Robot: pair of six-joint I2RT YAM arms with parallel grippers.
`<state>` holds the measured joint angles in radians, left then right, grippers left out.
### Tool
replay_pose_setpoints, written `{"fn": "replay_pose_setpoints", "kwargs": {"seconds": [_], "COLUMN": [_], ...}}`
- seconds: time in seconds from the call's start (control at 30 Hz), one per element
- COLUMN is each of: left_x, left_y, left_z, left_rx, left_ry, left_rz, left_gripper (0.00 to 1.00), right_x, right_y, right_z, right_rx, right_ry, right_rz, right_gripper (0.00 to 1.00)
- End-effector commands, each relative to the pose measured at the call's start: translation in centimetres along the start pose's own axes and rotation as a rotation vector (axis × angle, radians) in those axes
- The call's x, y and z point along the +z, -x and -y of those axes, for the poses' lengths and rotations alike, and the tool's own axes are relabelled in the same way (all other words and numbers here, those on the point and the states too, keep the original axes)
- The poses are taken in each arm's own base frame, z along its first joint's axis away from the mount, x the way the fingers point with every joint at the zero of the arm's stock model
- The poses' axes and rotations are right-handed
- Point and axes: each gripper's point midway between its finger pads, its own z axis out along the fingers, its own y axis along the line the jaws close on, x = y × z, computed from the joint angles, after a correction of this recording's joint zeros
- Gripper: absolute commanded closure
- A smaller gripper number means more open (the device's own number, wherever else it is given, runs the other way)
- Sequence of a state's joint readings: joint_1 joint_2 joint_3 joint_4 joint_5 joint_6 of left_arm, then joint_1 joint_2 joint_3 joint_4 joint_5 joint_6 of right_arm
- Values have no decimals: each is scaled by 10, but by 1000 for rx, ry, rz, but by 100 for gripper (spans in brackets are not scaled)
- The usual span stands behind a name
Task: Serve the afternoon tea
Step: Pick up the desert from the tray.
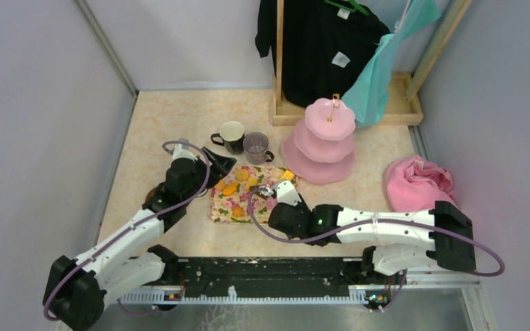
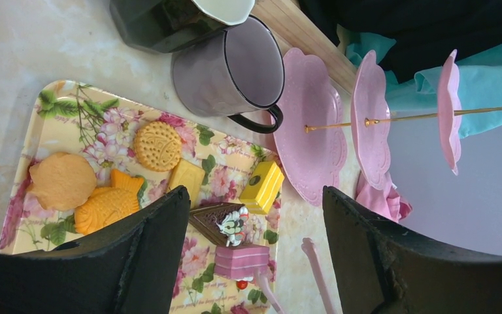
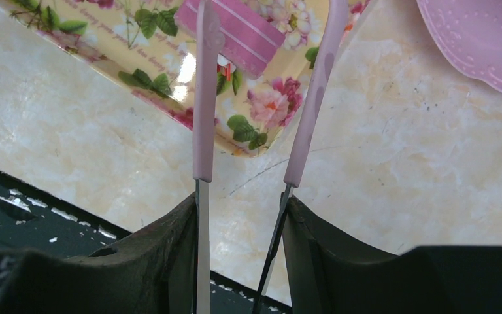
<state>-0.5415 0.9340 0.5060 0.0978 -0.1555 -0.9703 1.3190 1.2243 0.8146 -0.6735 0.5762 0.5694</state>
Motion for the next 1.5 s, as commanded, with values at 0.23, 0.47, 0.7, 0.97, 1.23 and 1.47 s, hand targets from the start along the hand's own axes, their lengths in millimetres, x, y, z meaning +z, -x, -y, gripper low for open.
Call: {"fn": "replay_pose_setpoints", "kwargs": {"seconds": [0.23, 0.47, 0.7, 0.97, 1.23, 1.47], "left_x": [0, 1, 0, 1, 1, 2], "left_y": [2, 1, 1, -1, -5, -7], "left_z": [5, 5, 4, 3, 0, -3], "left_rx": [-7, -11, -11, -19, -30, -33], "left_ry": [-32, -30, -28, -28, -27, -23], "left_rz": [6, 2, 3, -2, -10, -16], "left_gripper": [20, 20, 20, 20, 20, 20], "right_x": [0, 6, 11, 15, 22, 29], "right_y": [10, 9, 10, 6, -3, -13], "right_z": [-13, -17, -22, -26, -26, -24], "right_rx": [91, 111, 125, 128, 106, 107], "right_ry": [79, 97, 120, 144, 141, 135], "right_rz": [39, 33, 37, 27, -1, -23], "right_gripper": [52, 51, 49, 48, 47, 47]}}
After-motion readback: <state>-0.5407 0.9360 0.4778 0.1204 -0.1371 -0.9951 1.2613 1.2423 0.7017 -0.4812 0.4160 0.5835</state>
